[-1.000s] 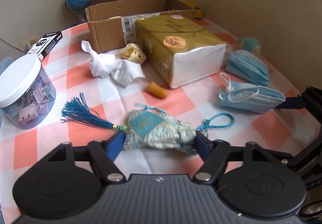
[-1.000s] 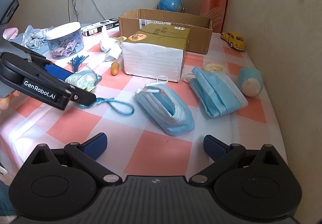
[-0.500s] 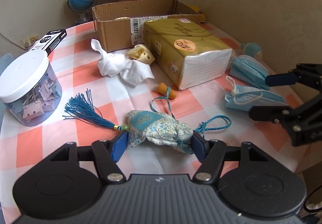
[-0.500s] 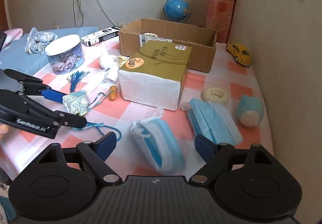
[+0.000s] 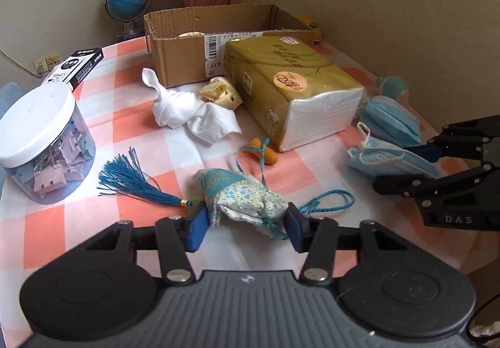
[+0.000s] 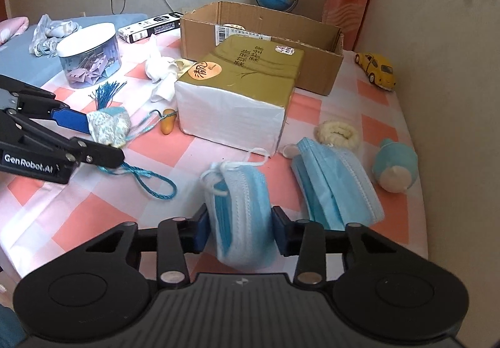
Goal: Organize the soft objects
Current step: 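Carry the sachet with the left gripper into the box and release while the right lifts the mask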
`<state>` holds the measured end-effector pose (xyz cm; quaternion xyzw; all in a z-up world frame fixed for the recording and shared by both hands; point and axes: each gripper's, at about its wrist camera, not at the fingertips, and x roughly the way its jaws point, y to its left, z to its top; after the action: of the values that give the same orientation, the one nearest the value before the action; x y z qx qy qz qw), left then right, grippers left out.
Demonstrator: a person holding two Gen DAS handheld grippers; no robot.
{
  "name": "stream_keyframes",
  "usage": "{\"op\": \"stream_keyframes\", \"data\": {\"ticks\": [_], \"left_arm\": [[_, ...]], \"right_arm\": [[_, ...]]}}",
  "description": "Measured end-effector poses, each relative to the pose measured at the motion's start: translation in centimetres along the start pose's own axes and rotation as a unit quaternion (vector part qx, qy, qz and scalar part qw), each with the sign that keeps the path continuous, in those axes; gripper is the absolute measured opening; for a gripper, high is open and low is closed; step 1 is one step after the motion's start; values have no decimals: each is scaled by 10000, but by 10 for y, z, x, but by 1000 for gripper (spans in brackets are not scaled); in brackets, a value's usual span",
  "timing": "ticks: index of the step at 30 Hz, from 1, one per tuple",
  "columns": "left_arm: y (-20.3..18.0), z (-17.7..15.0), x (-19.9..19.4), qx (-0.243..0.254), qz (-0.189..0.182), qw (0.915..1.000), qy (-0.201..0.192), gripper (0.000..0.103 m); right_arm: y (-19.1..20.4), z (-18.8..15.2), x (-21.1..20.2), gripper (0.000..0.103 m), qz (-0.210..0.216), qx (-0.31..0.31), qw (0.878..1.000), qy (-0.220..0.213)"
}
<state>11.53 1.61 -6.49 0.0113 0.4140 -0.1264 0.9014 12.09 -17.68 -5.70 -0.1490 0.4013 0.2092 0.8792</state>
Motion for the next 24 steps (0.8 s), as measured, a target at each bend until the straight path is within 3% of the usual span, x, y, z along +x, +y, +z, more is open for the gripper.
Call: {"op": "stream_keyframes", "data": {"ticks": [13,17,19,24], "left_arm": [[-2,8,-35,432,38,9988,-206,50],[-3,8,-40,458,39,9986,-261,50],[-4,7,-42,472,30,9985,-271,50],[-3,6,-42,480,20,9985,-272,50]], "right_arm": [[4,4,-26,44,-3,-132,9997,-195],[0,6,-23,49,137,-61,9997,-190],[-3,8,-17,58,243,57,9996,-140],[-8,7,1,64,316,339,9988,128]]}}
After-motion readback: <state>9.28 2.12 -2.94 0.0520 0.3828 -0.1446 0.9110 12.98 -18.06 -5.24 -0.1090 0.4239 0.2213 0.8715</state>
